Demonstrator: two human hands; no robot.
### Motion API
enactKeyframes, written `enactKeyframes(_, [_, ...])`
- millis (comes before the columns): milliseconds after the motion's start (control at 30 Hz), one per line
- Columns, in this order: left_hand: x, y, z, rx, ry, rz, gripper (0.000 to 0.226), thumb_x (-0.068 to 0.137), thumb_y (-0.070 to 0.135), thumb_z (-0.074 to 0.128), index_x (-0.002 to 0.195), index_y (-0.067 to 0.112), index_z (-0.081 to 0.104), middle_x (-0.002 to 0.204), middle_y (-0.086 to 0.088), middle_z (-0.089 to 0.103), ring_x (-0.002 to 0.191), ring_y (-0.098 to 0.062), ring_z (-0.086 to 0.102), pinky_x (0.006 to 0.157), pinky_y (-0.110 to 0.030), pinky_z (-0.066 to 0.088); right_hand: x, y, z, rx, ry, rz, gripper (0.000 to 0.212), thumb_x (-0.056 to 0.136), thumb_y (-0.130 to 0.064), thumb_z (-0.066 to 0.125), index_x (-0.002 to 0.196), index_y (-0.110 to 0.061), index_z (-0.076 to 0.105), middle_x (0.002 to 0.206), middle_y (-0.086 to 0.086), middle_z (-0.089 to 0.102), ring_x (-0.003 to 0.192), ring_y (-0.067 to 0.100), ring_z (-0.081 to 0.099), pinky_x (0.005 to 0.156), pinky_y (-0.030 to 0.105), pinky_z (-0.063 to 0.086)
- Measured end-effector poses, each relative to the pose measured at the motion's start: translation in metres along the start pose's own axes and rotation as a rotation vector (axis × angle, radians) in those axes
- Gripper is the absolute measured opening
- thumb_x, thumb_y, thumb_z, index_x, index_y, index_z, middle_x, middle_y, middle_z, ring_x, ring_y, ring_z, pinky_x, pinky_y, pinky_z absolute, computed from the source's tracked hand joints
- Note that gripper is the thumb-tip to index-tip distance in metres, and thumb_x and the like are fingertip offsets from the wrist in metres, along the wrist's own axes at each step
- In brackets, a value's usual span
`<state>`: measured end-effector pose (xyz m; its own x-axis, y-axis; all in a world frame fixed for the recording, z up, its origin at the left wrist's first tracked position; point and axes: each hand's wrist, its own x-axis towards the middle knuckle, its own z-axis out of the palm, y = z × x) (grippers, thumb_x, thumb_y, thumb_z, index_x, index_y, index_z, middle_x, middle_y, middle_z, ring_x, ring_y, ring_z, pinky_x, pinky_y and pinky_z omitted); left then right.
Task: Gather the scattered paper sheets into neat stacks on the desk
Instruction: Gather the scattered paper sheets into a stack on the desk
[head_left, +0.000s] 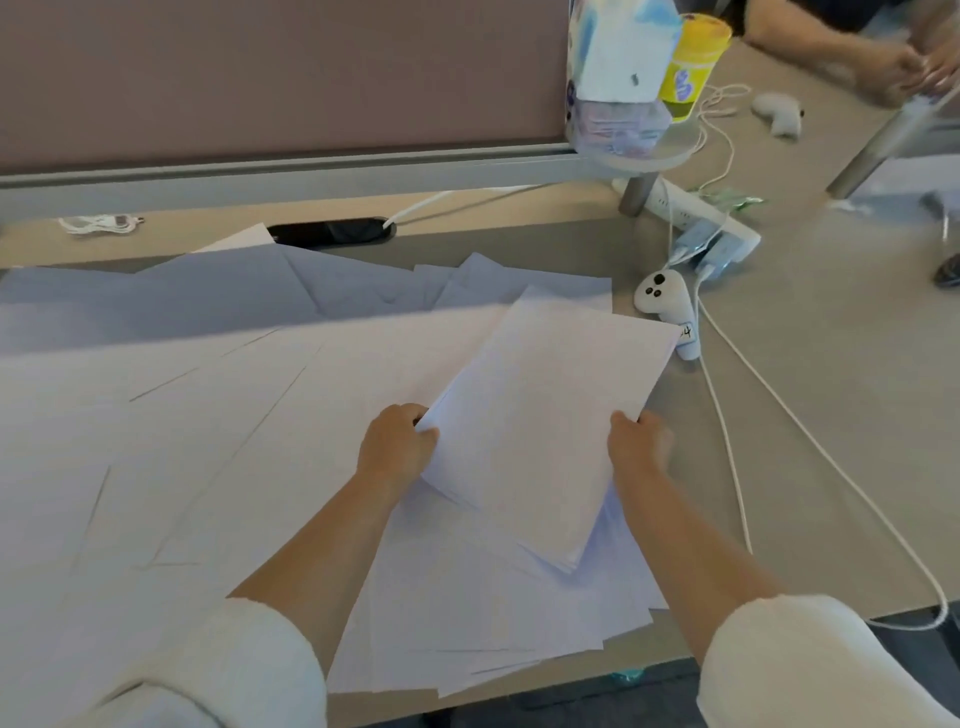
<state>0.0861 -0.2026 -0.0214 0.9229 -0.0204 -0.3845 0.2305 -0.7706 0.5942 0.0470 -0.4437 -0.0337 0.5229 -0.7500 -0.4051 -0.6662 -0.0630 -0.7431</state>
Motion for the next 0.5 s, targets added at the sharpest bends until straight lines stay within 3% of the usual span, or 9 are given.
enactKeyframes(67, [0.0015, 0.0001, 0.0029, 0.065, 0.004, -0.022, 0.027, 0.084, 0.017, 0.054, 0.109, 0.016, 0.066, 0.113, -0.011, 0.058, 0.102, -0.030, 0.057, 0.080, -0.035, 0.049, 0.0016, -0.0006, -0.0023, 0.029, -0.001, -0.007, 0.019, 0.085, -0.005, 0.049, 0.067, 0.000, 0.048, 0.070, 0.015, 0.046, 0.056, 0.021, 0.036, 0.041, 0.021, 0.031])
enactKeyframes(167, [0.0018, 0.0024, 0.0054, 0.126, 0.016, -0.062, 0.039, 0.086, 0.019, 0.056, 0.125, 0.016, 0.055, 0.127, -0.010, 0.043, 0.118, -0.031, 0.046, 0.094, -0.038, 0.044, 0.0013, 0.0018, -0.0032, 0.037, -0.029, -0.006, 0.035, 0.082, -0.004, 0.050, 0.054, -0.011, 0.031, 0.054, 0.003, 0.031, 0.053, 0.018, 0.025, 0.044, 0.026, 0.021])
enactKeyframes(367, [0.0050, 0.0029, 0.0015, 0.023, -0.009, -0.088, 0.042, 0.082, 0.022, 0.061, 0.122, 0.012, 0.055, 0.121, -0.009, 0.053, 0.103, -0.029, 0.058, 0.087, -0.038, 0.050, -0.0053, 0.0042, -0.0013, 0.069, -0.122, 0.044, 0.039, 0.082, -0.005, 0.052, 0.054, -0.017, 0.027, 0.054, 0.000, 0.029, 0.053, 0.016, 0.024, 0.052, 0.026, 0.021])
enactKeyframes(500, [0.0083, 0.0018, 0.0001, -0.046, 0.017, -0.099, 0.029, 0.085, 0.019, 0.059, 0.112, 0.007, 0.058, 0.111, -0.009, 0.062, 0.085, -0.021, 0.055, 0.071, -0.028, 0.040, -0.0042, 0.0009, -0.0051, 0.006, -0.156, 0.114, 0.031, 0.088, -0.008, 0.050, 0.061, -0.016, 0.038, 0.063, 0.001, 0.042, 0.053, 0.013, 0.038, 0.064, 0.029, 0.039])
